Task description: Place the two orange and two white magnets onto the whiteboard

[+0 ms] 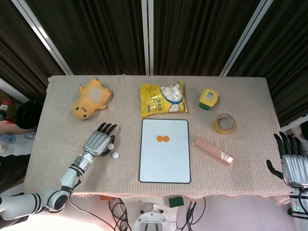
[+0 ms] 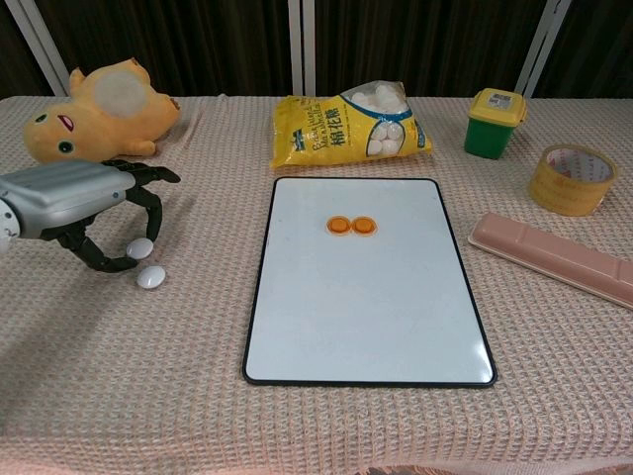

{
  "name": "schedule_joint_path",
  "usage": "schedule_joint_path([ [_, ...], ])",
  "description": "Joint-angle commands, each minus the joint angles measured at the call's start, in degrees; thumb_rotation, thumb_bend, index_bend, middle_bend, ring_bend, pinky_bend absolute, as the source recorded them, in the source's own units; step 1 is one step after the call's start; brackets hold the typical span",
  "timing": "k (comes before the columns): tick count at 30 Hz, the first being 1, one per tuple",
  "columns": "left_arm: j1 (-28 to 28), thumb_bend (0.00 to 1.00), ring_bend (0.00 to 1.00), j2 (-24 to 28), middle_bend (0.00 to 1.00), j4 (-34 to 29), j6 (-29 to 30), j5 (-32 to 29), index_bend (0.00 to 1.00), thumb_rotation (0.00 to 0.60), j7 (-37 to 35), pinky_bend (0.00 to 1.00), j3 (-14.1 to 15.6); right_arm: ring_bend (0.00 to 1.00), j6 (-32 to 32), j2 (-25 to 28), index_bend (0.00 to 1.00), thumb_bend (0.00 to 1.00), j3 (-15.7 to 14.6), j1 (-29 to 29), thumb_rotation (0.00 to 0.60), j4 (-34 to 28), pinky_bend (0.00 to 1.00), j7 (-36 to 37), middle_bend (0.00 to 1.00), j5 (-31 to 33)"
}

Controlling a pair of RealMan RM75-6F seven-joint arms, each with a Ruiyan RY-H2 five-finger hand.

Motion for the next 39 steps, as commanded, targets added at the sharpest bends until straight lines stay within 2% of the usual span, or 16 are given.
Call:
schedule_joint_path([
  [1, 0.0, 0.29, 0.0, 0.2, 0.05, -0.2, -0.2, 0.1, 0.51, 0.6, 0.1, 0.05, -0.1, 0.0, 0.0, 0.0, 0.0, 0.31, 0.0, 0.0, 0.6, 0.0, 0.0, 0.0, 0.0, 0.0],
  [9, -1.2, 0.3, 0.0, 1.7, 0.05, -3.0, -0.7, 0.9, 0.52, 0.6, 1.0, 0.04, -1.5, 0.0, 0.1, 0.1, 0.0, 0.31, 0.1, 0.1, 0.6, -0.1, 0.0, 0.2, 0.0, -0.1],
  [15, -4.2, 0.3, 0.0, 2.3, 0.05, -6.7, -1.6, 1.6, 0.52, 0.6, 3.2, 0.04, -4.2, 0.0, 0.0, 0.0, 0.0, 0.31, 0.0, 0.1, 0.6, 0.1, 0.0, 0.4, 0.0, -0.2],
  [23, -10.4, 0.3, 0.0, -1.5, 0.05, -8.5, -5.6, 1.0, 0.52, 0.6, 6.2, 0.04, -7.8, 0.0, 0.0, 0.1, 0.0, 0.31, 0.2, 0.1, 0.6, 0.3, 0.0, 0.8, 0.0, 0.0],
  [32, -16.5, 0.3, 0.0, -9.2, 0.05, -3.2, -10.0, -2.1, 0.52, 0.6, 7.8, 0.04, -10.2, 0.0, 0.9, 0.2, 0.0, 0.31, 0.3, -0.2, 0.6, 0.5, 0.0, 1.1, 0.0, -0.2],
  [39, -20.2, 0.3, 0.0, -13.9, 0.05, 1.5, -12.1, -2.9, 0.53, 0.6, 7.8, 0.04, -10.9, 0.0, 0.6, 0.3, 0.0, 0.31, 0.3, -0.3, 0.6, 1.0, 0.0, 1.8, 0.0, 0.3],
])
